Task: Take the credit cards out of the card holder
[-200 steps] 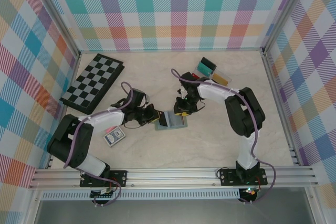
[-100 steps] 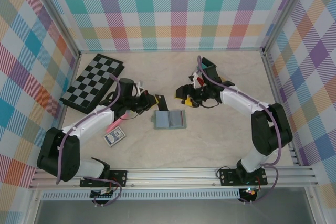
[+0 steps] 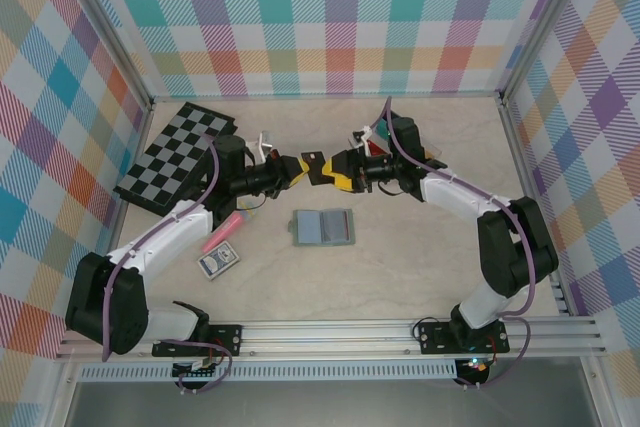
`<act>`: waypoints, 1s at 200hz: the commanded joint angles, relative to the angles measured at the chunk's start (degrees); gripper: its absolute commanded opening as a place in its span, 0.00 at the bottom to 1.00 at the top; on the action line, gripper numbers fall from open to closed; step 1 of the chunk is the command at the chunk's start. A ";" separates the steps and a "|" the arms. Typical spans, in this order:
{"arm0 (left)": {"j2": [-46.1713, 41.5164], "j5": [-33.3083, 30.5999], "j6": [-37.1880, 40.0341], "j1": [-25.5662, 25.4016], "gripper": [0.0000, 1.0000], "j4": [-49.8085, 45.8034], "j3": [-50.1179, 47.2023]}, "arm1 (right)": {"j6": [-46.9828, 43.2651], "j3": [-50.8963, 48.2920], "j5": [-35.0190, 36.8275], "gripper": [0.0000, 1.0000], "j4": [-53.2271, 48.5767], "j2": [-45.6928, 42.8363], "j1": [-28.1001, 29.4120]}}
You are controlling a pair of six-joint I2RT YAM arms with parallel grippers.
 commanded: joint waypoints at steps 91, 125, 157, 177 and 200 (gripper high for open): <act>-3.86 -5.01 2.96 1.19 0.17 -10.93 1.36 | -8.37 2.98 -0.10 0.04 -9.07 -4.15 -0.36; -5.01 -14.87 9.82 1.19 0.42 -25.13 4.81 | -23.96 9.16 8.53 0.00 -25.47 -5.23 -0.66; -5.41 -24.75 15.29 1.19 0.65 -38.62 9.38 | -36.33 16.03 24.62 0.00 -37.72 -3.67 -1.01; -5.05 -28.96 18.33 1.19 0.82 -44.72 11.93 | -42.84 19.96 32.68 0.00 -41.05 -2.44 -1.57; -4.86 -30.69 21.02 1.19 0.94 -46.71 13.08 | -47.91 25.71 38.02 0.00 -45.50 0.41 -3.83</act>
